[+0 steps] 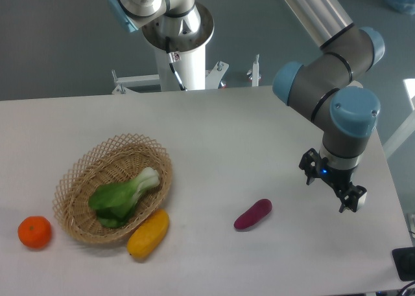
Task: Pick up the green vegetable from the basket
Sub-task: 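Move the gripper from beside the purple sweet potato over the wicker basket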
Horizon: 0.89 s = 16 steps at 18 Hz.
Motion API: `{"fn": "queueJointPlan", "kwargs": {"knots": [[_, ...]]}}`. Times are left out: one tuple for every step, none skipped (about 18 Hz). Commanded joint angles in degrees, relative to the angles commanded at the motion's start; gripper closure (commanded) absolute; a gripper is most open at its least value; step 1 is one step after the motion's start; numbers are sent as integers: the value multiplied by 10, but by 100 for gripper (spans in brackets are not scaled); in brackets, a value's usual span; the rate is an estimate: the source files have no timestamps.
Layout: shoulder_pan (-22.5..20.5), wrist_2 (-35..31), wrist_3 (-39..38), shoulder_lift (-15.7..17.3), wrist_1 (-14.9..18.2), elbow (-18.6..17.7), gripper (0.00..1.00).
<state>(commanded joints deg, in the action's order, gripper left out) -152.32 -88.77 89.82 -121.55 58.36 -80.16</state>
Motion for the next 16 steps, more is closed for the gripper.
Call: {"fn": "queueJointPlan", "kwargs": {"knots": [[0,-1,0,-1,0,-1,0],[1,-1,0,0,0,-1,0],[1,0,0,1,0,-1,0],[2,-2,0,1,0,-2,0],[2,0,-1,1,0,-2,0],[2,1,-2,2,0,-2,0],[4,1,-2,3,0,-4,0],[9,0,-4,4,2,-4,0],[12,-2,-11,3,7,-7,0],[14,-3,-22,4,11,-13,0],[18,-3,-32,8,10,-19,0],[26,-3,-47,10,11,-21,0],[35,-3,-67,11,12,-25,0],[43,1,-85,16,11,-34,0],[52,3,-101,25,11,-40,0],[61,4,-112,28,11,-47,0]]}}
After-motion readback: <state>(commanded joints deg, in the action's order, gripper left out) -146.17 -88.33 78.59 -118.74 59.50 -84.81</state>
